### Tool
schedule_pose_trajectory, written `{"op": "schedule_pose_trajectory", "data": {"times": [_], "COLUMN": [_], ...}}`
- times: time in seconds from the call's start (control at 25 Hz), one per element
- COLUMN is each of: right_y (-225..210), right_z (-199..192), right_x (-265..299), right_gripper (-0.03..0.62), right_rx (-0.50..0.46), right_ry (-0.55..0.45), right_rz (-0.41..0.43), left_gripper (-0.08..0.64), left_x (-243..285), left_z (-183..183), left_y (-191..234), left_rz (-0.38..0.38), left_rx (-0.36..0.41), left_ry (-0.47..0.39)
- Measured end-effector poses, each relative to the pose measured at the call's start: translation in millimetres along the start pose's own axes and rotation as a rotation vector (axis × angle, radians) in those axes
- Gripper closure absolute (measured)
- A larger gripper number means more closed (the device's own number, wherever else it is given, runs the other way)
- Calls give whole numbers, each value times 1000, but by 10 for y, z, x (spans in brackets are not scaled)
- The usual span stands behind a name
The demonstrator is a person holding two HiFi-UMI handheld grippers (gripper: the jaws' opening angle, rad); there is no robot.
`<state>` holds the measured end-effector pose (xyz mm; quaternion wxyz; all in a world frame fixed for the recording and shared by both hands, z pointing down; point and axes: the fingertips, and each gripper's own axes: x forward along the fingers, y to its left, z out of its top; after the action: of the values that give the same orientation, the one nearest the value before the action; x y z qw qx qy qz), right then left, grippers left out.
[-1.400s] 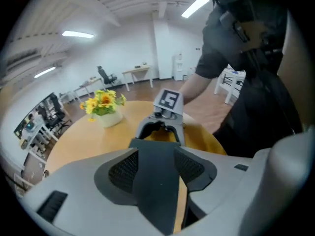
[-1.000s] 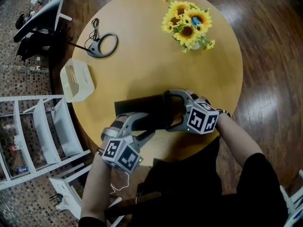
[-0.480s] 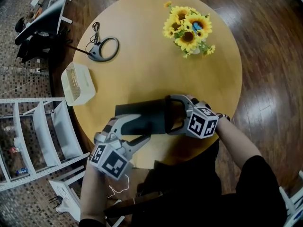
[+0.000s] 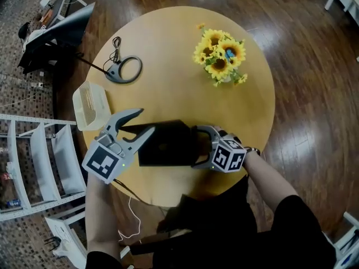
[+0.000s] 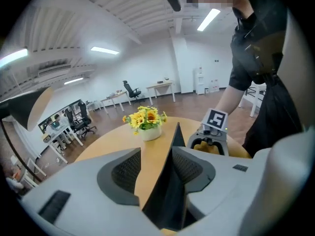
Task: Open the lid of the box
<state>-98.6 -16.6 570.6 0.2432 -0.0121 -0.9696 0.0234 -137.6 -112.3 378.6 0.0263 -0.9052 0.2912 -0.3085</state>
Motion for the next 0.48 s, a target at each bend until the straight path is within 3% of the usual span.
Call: {"op": "schedule_pose_trajectory", "data": {"times": [0.12, 0.24, 0.36, 0.48], "right_y": [13, 18, -71, -284], "right_z": [-84, 4, 127, 301], "right_x": [-27, -255, -674, -1175], "right_gripper": [0, 29, 34, 105], "right_rx": [50, 129, 194, 213], "right_ry": [43, 16, -37, -128], "right_rz": [4, -7, -70, -166], "left_gripper": [338, 333, 333, 334], "left_x": [110, 3, -276, -628], "left_z": [55, 152, 187, 211], "left_y": [166, 272, 374, 410], "left_rz": [63, 169, 262, 341], "left_rx": [42, 51, -45, -225], "left_ry": [-39, -123, -192, -317]}}
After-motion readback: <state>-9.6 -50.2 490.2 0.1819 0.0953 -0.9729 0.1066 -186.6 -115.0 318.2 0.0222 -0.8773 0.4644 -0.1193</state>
